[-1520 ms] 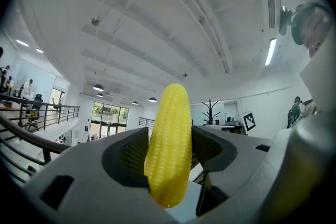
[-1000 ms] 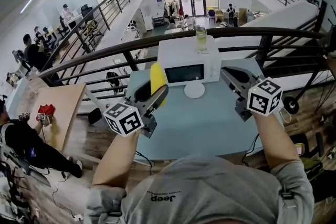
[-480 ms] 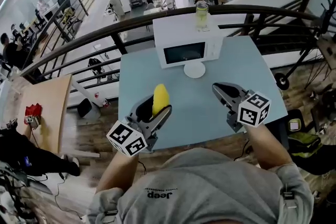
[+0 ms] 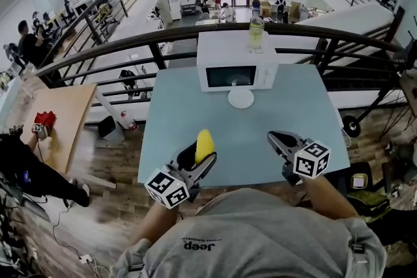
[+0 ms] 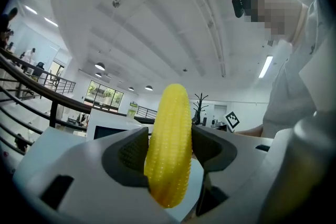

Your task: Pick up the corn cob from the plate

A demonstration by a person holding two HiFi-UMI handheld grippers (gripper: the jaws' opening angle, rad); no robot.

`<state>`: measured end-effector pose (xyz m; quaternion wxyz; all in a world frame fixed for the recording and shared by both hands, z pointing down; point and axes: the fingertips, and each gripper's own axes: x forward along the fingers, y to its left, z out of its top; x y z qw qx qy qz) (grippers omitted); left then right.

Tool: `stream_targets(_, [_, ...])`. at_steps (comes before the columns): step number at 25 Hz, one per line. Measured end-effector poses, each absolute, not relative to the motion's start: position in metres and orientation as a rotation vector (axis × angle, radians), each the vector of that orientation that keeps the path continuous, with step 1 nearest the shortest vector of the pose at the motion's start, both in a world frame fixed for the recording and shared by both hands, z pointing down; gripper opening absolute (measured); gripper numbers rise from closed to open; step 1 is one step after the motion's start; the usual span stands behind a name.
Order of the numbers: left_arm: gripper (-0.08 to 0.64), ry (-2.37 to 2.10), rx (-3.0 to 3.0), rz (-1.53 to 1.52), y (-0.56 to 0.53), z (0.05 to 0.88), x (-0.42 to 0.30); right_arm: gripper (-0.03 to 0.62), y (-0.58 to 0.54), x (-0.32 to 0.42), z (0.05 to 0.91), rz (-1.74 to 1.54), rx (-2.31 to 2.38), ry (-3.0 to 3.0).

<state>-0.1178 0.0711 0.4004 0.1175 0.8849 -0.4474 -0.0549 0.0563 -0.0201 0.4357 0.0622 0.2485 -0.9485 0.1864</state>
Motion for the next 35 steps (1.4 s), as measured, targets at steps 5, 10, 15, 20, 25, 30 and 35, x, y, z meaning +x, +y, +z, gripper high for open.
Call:
stream_targets(5, [0.267, -1.315, 2.561, -0.165, 0.075, 0.404, -0.111, 0.006, -0.024, 0.066, 0.438, 0.589, 0.763, -2.884])
stream_targets(10, [0.266, -1.322, 2.573, -0.144, 0.078, 0.399, -0.115, 0.006, -0.025, 0.063, 0.435, 0.611, 0.768, -2.91])
stream_targets(15, [0.267, -1.324, 2.577, -0.151, 0.079, 0.397, -0.126, 0.006, -0.026, 0.057, 0.435, 0.585, 0.778, -2.893])
stream_targets(20, [0.267, -1.327, 2.582, -0.157, 0.078, 0.395, -0.13, 0.006, -0.026, 0.057, 0.43, 0.541, 0.784, -2.884])
stream_targets(25, [0.267, -1.313, 2.597, -0.148, 0.077, 0.392, -0.129, 0.006, -0.027, 0.057, 0.428, 0.524, 0.792, -2.876])
stream_targets(30, [0.266, -1.313, 2.605, -0.15, 0.075, 0.392, -0.129, 0.006, -0.028, 0.057, 0.427, 0.502, 0.785, -2.875])
stream_targets(35, [0.266, -1.311, 2.601, -0.162, 0.073, 0.392, -0.13, 0.006, -0.031, 0.058, 0.427, 0.502, 0.788, -2.882])
